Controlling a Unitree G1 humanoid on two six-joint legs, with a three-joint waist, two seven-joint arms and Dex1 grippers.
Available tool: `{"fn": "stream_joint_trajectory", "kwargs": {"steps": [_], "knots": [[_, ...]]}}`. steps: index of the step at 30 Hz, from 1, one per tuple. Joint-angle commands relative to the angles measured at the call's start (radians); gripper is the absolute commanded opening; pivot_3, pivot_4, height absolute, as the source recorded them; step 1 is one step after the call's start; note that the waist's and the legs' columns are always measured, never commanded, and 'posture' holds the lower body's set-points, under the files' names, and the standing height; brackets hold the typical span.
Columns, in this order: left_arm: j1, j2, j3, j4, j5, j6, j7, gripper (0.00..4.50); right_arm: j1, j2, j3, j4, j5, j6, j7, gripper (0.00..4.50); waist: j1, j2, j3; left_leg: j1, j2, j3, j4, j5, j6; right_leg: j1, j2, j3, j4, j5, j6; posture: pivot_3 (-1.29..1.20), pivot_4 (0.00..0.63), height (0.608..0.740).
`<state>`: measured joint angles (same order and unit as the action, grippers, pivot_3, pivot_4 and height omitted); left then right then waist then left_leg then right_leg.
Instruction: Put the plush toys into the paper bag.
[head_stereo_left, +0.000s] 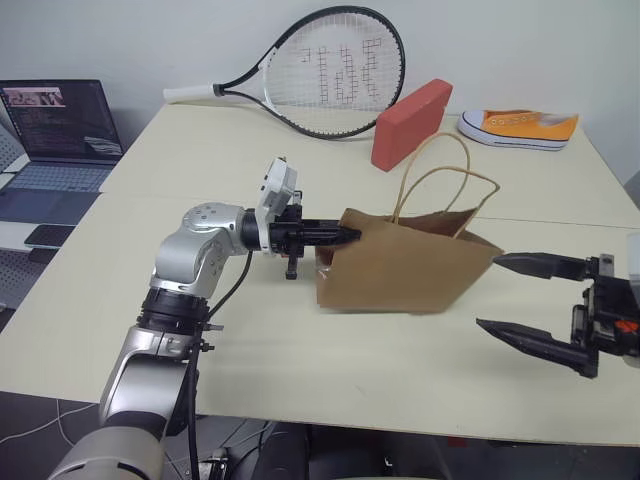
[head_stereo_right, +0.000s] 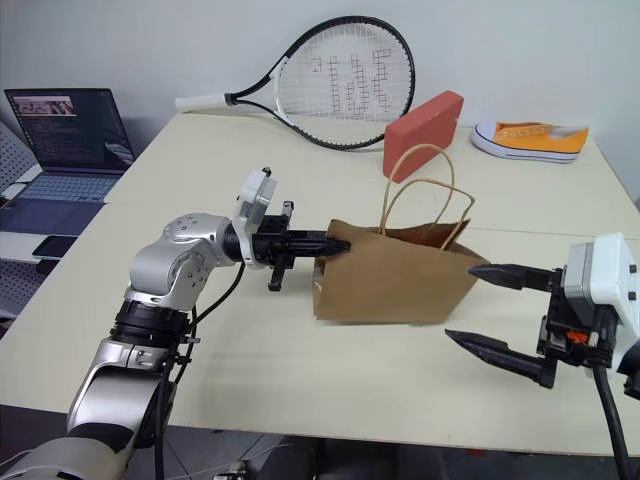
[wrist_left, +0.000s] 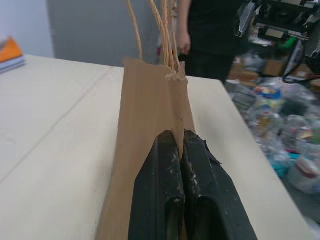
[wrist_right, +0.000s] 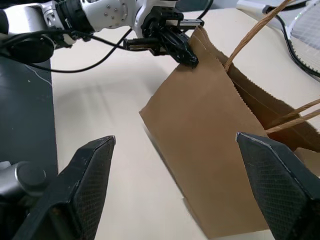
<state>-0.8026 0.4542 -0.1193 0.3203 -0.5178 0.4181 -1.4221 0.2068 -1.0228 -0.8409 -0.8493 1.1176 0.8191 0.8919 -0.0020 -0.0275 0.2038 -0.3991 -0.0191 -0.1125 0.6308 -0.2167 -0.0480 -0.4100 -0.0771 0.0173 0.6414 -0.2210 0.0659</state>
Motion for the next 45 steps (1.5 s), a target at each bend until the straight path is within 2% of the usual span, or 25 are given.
{"fn": "stream_joint_trajectory", "kwargs": {"steps": [1,8,12,16,22,26,31,35,41,45], "knots": [[-0.043,-0.027,-0.038,0.126,0.061,-0.083,-0.073,0.04,0.033,-0.016,-0.09,-0.024,0.02,0.011,-0.006,4.04,0.0,0.0,0.0,0.0,0.0,0.0,0.0,0.0,0.0,0.0,0.0,0.0,0.0,0.0,0.0,0.0,0.15,0.74],[-0.098,-0.069,-0.042,0.299,0.181,-0.286,-0.075,0.04,0.058,-0.007,-0.074,-0.047,0.013,-0.012,-0.029,4.04,0.003,-0.001,0.0,-0.001,0.0,-0.001,0.001,0.0,0.0,0.001,0.0,0.0,-0.001,0.0,0.0,0.0,0.15,0.74],[-0.114,-0.06,-0.041,0.338,0.217,-0.316,-0.09,0.04,0.065,-0.007,-0.061,-0.044,-0.003,-0.023,-0.026,4.04,0.002,-0.001,0.0,-0.001,0.0,-0.001,0.001,0.0,0.0,0.001,0.0,0.0,-0.001,0.001,0.001,0.0,0.15,0.74],[-0.123,-0.05,-0.029,0.343,0.231,-0.353,-0.109,0.94,0.056,-0.012,-0.035,-0.031,-0.022,-0.037,-0.022,4.04,0.002,-0.001,0.0,0.0,0.0,-0.001,0.001,0.0,0.0,0.001,0.0,0.0,-0.001,0.001,0.001,0.0,0.15,0.74],[-0.107,-0.01,-0.005,0.293,0.23,-0.356,-0.105,2.87,0.042,-0.017,-0.002,-0.009,-0.05,-0.06,-0.004,4.04,0.0,-0.001,0.0,0.0,0.0,-0.001,0.0,0.0,0.0,0.0,0.0,0.0,0.0,0.003,0.006,0.0,0.15,0.74],[-0.051,0.049,0.006,0.235,0.248,-0.356,-0.072,3.98,0.015,-0.017,0.038,0.023,-0.1,-0.095,-0.001,4.04,-0.004,-0.001,0.0,0.0,0.0,-0.001,0.0,0.0,0.0,0.0,0.0,0.0,0.0,0.003,0.006,0.0,0.15,0.74],[0.063,0.138,0.048,0.1,0.252,-0.328,0.007,3.98,-0.016,-0.035,0.092,0.073,-0.163,-0.131,0.038,4.04,-0.003,-0.001,0.0,0.0,0.001,-0.001,0.0,0.0,0.0,0.0,0.0,0.0,0.0,0.003,0.006,0.0,0.15,0.74],[0.16,0.239,0.095,-0.049,0.297,-0.271,0.146,3.98,-0.036,-0.092,0.105,0.157,-0.24,-0.152,0.112,4.04,-0.001,-0.001,0.0,0.0,0.001,-0.001,0.0,0.0,0.0,0.0,0.0,0.0,0.0,0.003,0.006,0.0,0.15,0.74],[0.419,0.414,0.283,-0.356,0.223,-0.101,0.235,3.98,-0.092,-0.215,0.123,0.377,-0.341,-0.193,0.274,4.04,-0.005,-0.001,0.001,0.001,0.003,0.001,-0.001,0.0,0.0,-0.001,0.0,-0.001,-0.001,0.0,0.0,0.0,0.15,0.74],[0.527,0.469,0.373,-0.456,0.182,-0.026,0.275,3.98,-0.136,-0.242,0.156,0.488,-0.395,-0.234,0.343,4.04,-0.002,-0.001,0.001,0.001,0.006,0.003,-0.001,0.0,-0.001,-0.001,0.0,-0.002,-0.001,-0.001,-0.002,0.0,0.15,0.74]]}}
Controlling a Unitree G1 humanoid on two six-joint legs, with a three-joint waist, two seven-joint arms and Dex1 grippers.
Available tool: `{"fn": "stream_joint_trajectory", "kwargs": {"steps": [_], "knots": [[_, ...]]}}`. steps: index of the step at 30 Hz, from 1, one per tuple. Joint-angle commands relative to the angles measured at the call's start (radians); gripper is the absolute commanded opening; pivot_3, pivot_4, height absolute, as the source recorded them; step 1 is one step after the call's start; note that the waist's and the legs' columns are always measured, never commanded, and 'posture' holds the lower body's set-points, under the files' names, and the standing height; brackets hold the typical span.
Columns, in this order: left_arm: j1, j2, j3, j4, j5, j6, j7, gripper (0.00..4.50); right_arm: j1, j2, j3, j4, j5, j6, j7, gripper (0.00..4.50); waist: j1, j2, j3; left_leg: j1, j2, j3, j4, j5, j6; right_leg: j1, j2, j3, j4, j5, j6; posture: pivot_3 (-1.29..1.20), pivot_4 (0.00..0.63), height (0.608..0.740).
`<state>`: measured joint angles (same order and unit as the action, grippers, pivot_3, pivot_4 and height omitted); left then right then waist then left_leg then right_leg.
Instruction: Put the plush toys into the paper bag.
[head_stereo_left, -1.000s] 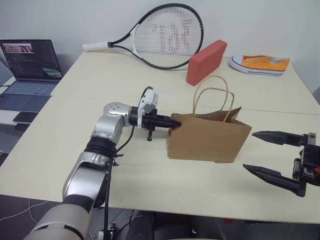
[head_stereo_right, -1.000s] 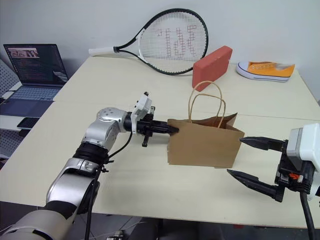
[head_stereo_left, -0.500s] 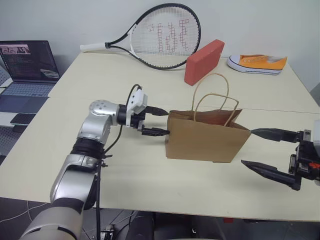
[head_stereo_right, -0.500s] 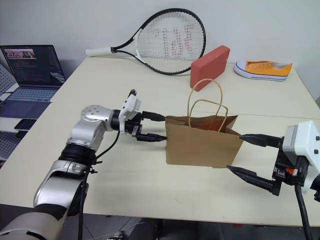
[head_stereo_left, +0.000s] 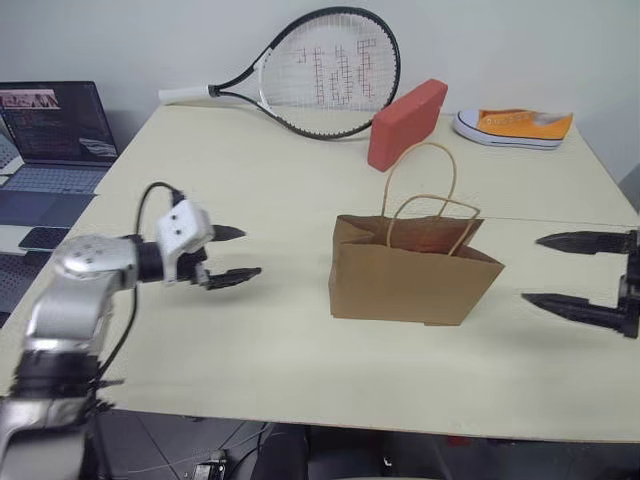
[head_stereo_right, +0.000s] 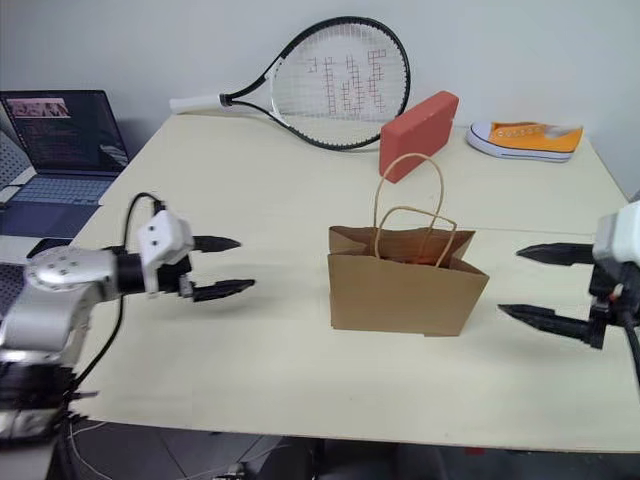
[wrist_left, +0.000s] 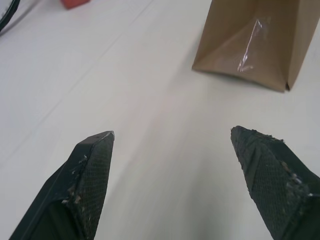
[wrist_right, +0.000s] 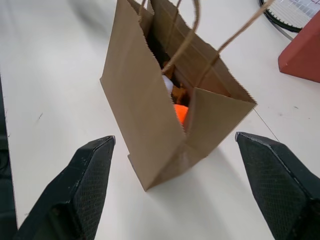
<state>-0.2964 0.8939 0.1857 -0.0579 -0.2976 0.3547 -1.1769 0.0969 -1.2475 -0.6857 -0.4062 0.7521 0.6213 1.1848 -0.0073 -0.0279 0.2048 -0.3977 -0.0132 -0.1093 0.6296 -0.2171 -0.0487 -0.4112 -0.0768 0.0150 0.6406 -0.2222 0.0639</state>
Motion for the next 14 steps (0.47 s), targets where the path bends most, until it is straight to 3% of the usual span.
{"fn": "stream_joint_trajectory", "kwargs": {"steps": [1,14], "knots": [[0.033,0.046,0.089,-0.089,-0.049,0.052,0.03,3.98,-0.035,-0.024,0.009,0.071,-0.04,-0.04,0.066,4.04,0.006,0.0,0.0,0.0,0.0,0.0,0.0,0.0,0.0,0.0,0.0,-0.001,0.0,-0.001,-0.001,0.0,0.15,0.74],[0.045,0.118,0.126,-0.067,-0.11,0.078,0.006,3.98,-0.128,-0.018,0.117,0.194,-0.129,-0.101,0.119,4.04,0.001,0.0,0.0,-0.001,0.007,0.009,0.0,0.0,0.0,-0.003,0.002,0.0,0.001,-0.002,-0.004,0.0,0.15,0.74]]}}
